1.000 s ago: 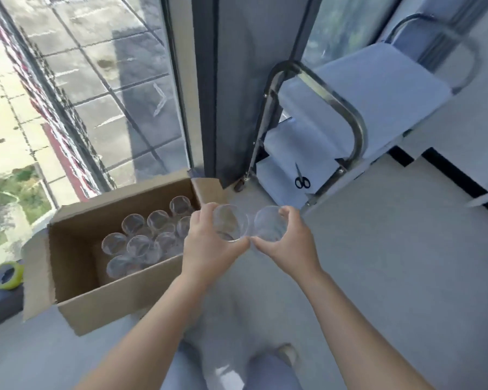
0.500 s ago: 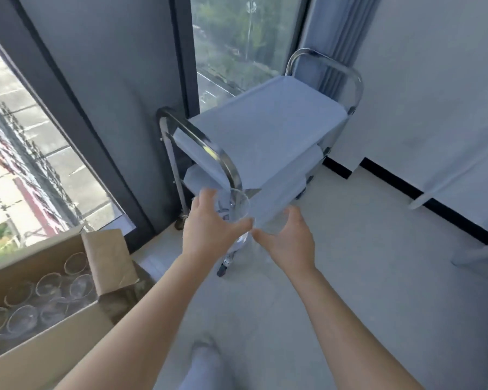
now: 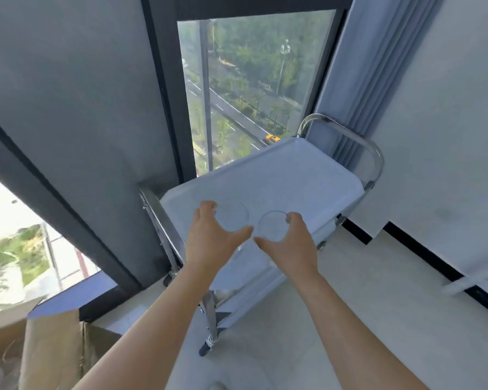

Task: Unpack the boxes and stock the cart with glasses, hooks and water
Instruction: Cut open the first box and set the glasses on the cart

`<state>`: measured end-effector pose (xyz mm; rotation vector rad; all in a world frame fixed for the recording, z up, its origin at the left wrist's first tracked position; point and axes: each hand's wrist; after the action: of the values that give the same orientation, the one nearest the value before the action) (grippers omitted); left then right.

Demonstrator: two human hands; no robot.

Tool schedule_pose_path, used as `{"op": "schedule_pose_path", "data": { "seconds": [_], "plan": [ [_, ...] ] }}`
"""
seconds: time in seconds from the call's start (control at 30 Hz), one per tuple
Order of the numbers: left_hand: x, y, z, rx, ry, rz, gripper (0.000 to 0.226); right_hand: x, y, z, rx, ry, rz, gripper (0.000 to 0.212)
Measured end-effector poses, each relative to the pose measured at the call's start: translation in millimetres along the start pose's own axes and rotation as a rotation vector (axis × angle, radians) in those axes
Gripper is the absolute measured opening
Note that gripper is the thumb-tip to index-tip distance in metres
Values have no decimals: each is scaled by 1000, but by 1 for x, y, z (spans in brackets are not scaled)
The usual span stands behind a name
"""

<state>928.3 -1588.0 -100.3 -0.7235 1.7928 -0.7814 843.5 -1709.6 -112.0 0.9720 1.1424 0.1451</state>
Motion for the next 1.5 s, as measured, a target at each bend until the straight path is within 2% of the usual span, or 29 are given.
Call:
{"op": "schedule_pose_path", "data": {
  "seconds": [0.13,0.4,0.53,0.63,0.97,1.23,1.5],
  "plan": [
    [20,-14,42,-109,-101,-41,76,8,-12,62,-51,87,10,78],
    [54,-22,112,-410,-367,-219,84,48,-25,176,-260,378,117,68],
    [55,-21,137,-537,-470,-277,82,74,-24,212,-309,493,147,72],
    [48,-14,160,-570,-520,-277,77,96,-23,235,-316,539,159,77],
    [36,-6,236,-593,-559,-299,72,150,-4,283,-312,497,223,75],
    [43,-8,249,-626,-526,-357,80,168,-2,299,-335,450,215,83],
    [46,-4,250,-605,-518,-359,80,166,-1,304,-308,476,279,83]
  ]
}}
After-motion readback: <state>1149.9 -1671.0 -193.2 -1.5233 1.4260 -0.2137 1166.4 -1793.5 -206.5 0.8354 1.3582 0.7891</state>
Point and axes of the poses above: each hand's wrist, its own z-axis towards the middle knuckle, its own x-axis out of the palm, y = z × x, and after that the axes turned 15 degrees about -x, right-handed
